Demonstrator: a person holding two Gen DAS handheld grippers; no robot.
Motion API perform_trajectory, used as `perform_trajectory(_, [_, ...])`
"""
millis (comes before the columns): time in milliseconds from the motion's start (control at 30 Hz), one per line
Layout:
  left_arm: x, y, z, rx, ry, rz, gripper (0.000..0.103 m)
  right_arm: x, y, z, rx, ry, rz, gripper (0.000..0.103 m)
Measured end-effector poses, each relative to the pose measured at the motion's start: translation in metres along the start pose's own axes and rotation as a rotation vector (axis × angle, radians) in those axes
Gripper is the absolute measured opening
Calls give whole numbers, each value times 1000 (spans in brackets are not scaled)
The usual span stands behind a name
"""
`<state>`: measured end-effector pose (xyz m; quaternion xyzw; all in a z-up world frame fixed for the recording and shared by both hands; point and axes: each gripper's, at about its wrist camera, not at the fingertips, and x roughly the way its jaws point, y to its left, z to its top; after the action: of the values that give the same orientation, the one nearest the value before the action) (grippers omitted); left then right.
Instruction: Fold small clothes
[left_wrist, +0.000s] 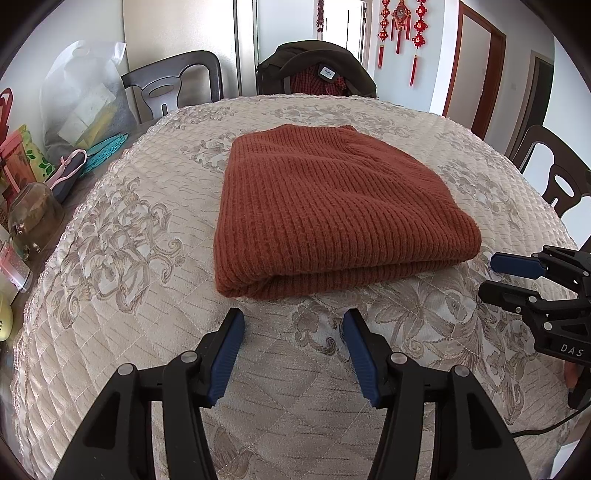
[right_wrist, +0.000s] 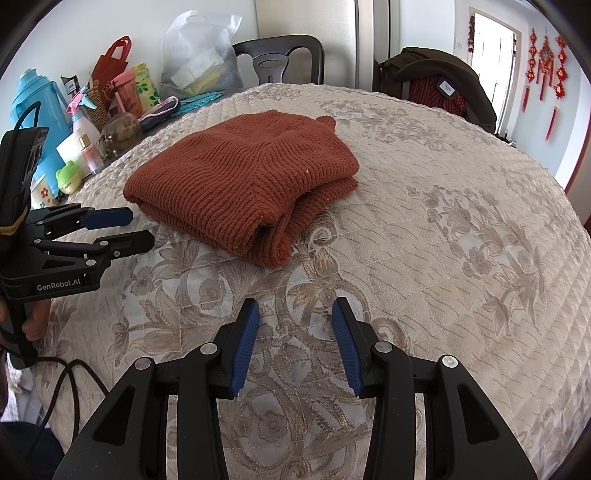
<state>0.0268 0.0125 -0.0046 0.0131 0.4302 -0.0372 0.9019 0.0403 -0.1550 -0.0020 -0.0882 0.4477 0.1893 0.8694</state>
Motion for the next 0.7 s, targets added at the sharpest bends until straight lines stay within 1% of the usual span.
perform_trajectory(700, [0, -2, -1, 0, 0, 9, 60, 0, 0, 0, 0, 0, 0, 42])
